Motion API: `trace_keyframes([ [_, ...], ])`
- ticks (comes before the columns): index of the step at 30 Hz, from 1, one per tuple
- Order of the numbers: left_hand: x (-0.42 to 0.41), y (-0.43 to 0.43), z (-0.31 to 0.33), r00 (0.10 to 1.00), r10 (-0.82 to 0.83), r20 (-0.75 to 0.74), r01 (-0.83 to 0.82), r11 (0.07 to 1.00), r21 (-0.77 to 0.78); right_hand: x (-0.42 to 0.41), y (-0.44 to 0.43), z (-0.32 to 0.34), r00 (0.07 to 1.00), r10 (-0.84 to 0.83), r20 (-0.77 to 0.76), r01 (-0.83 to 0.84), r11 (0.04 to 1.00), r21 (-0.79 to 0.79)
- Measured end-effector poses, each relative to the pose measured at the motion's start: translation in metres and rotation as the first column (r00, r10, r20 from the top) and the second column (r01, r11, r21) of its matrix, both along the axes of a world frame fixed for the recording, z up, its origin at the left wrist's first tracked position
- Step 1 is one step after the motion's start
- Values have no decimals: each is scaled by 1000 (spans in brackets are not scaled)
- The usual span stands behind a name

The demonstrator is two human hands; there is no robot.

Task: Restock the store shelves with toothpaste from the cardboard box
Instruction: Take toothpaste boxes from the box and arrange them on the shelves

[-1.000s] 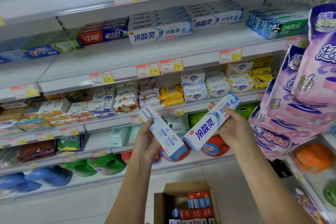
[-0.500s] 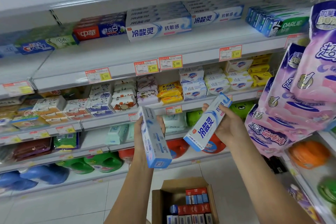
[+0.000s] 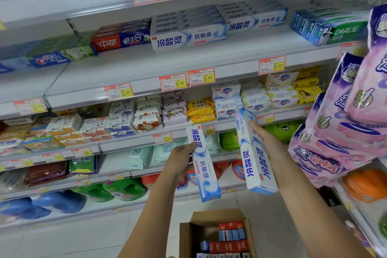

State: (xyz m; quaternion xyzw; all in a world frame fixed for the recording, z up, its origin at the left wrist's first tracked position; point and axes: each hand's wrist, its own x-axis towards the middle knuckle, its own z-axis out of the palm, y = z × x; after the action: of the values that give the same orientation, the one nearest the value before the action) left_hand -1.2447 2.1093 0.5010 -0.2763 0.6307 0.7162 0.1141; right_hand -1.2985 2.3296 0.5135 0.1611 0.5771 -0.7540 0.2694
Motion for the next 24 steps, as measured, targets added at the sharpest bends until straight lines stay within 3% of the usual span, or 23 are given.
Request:
trace_keyframes([
  [6, -9, 18, 11, 980, -189, -57, 172, 960, -220, 6, -23, 8, 996, 84, -14, -82, 993, 86],
  [16, -27, 32, 23, 985, -131, -109, 135, 990, 31, 6, -19, 17, 998, 6, -66, -6, 1000, 9],
  [20, -35, 31, 20, 990, 92, -109, -64, 970, 236, 3, -13, 24, 975, -224, 9, 223, 966, -127],
  [24, -34, 22, 4, 926, 378, 20, -342, 814, 470, -3, 4, 24, 809, -560, 177, 585, 737, -339],
])
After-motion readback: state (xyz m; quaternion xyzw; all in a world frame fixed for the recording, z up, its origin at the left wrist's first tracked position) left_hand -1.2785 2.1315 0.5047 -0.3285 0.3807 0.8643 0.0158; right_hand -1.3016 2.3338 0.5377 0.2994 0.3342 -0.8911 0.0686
